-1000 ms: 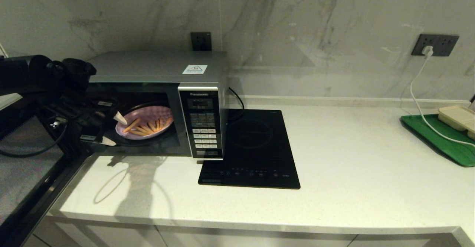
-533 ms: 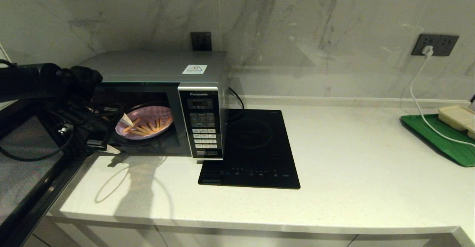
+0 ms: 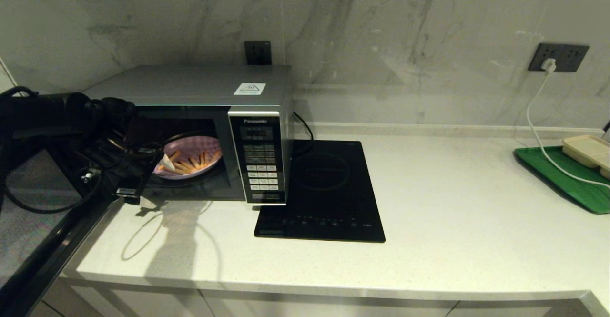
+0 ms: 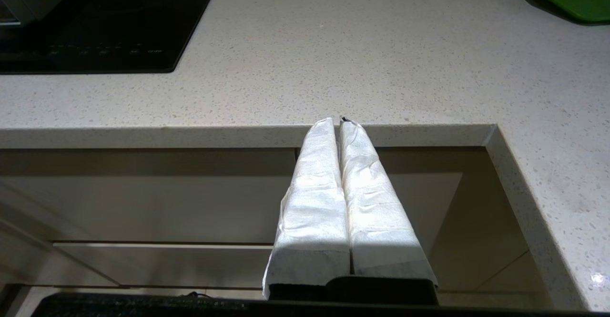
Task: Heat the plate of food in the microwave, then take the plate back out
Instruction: Take the plate out of the microwave
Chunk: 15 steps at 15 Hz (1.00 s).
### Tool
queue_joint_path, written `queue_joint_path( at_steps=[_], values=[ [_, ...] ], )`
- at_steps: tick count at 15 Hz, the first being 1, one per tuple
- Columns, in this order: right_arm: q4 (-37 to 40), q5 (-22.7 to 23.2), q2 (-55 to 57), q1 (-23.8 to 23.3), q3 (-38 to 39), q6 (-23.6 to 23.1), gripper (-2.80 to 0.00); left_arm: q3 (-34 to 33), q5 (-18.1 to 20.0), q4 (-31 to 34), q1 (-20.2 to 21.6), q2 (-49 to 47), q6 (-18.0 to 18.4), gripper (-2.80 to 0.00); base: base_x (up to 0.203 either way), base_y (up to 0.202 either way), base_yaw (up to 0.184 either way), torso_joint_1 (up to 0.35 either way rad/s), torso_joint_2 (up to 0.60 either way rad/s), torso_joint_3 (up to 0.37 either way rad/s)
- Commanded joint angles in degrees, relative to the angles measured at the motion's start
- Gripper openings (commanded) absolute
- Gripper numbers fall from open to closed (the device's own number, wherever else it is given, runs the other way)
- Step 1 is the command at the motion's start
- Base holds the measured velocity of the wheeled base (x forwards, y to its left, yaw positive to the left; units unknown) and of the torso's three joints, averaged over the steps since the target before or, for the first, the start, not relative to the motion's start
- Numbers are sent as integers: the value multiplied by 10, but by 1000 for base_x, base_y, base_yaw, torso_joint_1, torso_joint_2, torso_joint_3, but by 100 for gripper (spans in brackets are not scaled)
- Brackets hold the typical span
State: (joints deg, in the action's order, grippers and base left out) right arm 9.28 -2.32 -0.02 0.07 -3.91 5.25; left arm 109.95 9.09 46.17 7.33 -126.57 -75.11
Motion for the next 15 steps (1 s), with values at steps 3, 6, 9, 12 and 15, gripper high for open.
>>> queue_joint_path(
  at_steps=[3,6,9,12,15],
  values=[
    [0,-1,0,0,0,0,-280,2,0,2,0,-13,-3,0,0,0,0,0,0,0],
    [0,-1,0,0,0,0,-280,1,0,2,0,-16,-3,0,0,0,0,0,0,0],
    [0,0,0,0,0,0,-280,0,-1,2,0,-19,-2,0,0,0,0,0,0,0],
    [0,0,0,0,0,0,-280,-1,-4,3,-1,-23,-2,0,0,0,0,0,0,0],
    [-13,0,0,0,4,0,-280,-1,-4,4,-2,-21,-2,0,0,0,0,0,0,0]
  ],
)
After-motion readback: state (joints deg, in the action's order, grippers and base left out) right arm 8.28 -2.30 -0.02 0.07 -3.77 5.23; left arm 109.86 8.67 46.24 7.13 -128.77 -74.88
